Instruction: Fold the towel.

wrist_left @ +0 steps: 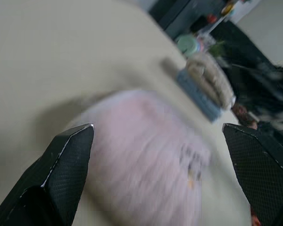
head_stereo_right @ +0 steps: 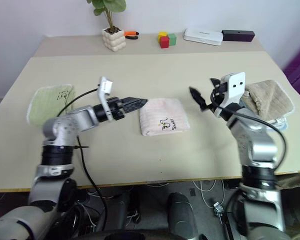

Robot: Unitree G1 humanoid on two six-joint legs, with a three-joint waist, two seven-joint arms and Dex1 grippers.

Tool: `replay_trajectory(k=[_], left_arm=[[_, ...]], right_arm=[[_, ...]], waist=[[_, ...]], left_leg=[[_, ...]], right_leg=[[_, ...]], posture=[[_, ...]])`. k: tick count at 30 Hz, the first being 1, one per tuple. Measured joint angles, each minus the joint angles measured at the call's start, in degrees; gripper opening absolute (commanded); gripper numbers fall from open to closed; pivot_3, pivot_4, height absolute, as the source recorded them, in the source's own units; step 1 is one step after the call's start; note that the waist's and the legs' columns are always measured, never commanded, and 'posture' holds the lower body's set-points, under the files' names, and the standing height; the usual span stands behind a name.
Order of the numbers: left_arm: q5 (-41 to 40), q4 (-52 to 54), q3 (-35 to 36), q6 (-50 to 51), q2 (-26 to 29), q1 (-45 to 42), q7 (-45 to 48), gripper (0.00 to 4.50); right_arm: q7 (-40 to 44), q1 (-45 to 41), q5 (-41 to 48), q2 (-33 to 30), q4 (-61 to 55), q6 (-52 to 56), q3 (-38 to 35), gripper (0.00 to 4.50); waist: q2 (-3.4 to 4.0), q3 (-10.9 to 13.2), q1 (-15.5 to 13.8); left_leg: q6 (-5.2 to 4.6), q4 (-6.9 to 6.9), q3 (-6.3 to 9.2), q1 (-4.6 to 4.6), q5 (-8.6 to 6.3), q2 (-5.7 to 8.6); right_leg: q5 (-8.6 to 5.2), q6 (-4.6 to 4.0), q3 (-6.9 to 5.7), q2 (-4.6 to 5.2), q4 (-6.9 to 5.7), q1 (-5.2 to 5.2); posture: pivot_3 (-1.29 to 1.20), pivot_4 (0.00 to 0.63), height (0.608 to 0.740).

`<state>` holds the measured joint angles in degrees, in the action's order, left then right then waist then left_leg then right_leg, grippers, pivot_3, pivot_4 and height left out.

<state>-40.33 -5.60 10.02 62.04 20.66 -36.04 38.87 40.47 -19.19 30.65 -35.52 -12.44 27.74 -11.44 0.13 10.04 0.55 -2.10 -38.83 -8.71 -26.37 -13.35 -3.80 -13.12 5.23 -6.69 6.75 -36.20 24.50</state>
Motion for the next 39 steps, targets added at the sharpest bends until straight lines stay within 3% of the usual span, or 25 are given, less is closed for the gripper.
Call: replay_trajectory(k=[8,18,23,26,33,39], left_arm=[[-2.01,-0.87,-2.73,8.44,3.19,3.97,2.73,4.46],[-4.95,-5.80,-0.30,15.38,-7.42,1.24,-1.80,4.46],[-3.64,-16.17,0.02,11.87,-12.45,-3.87,-2.99,4.46],[-3.12,-23.43,1.98,9.99,-15.40,-7.24,-4.60,3.65],[-3.01,-28.42,4.68,11.06,-17.96,-10.77,-7.00,0.06],[-3.18,-31.03,7.66,9.88,-19.78,-12.64,-9.69,0.02]], right_arm=[[12.80,6.73,4.42,-6.99,-5.23,0.55,-0.49,4.50],[14.33,8.26,4.64,-7.40,-5.83,-0.54,-1.14,4.50],[14.11,8.27,4.23,-7.47,-5.58,-2.45,-3.13,4.50],[13.34,8.29,3.82,-7.45,-5.59,-2.63,-3.09,4.50],[11.67,9.87,3.18,-7.47,-5.82,-3.02,-3.29,4.50],[12.31,13.38,2.74,-9.01,-6.46,-3.90,-5.42,4.50]], waist=[[-0.01,0.01,-0.11],[-0.03,0.00,-1.28],[-0.06,-0.06,-1.57],[-0.07,-0.06,-1.63],[-0.06,-0.06,-1.50],[-0.07,-0.06,-1.63]], left_leg=[[-0.16,-0.19,0.02,-0.03,-0.13,0.01],[-0.17,-0.24,0.03,-0.04,-0.12,0.09],[-0.19,-0.33,0.17,0.02,-0.13,0.13],[-0.21,-0.34,0.26,0.03,-0.14,0.13],[-0.22,-0.32,0.27,-0.04,-0.13,0.14],[-0.25,-0.35,0.32,-0.01,-0.16,0.17]], right_leg=[[-0.11,-0.23,0.04,0.13,0.07,-0.04],[-0.08,-0.19,0.04,0.13,0.06,-0.06],[-0.10,-0.23,0.00,0.14,0.10,-0.18],[-0.11,-0.24,-0.05,0.19,0.12,-0.18],[-0.07,-0.15,-0.08,0.18,0.08,-0.23],[-0.11,-0.23,-0.10,0.24,0.13,-0.29]], posture=[[0.00,0.150,0.740],[0.00,0.150,0.740],[0.00,0.150,0.740],[0.00,0.150,0.740],[0.00,0.150,0.740],[0.00,0.150,0.740]])
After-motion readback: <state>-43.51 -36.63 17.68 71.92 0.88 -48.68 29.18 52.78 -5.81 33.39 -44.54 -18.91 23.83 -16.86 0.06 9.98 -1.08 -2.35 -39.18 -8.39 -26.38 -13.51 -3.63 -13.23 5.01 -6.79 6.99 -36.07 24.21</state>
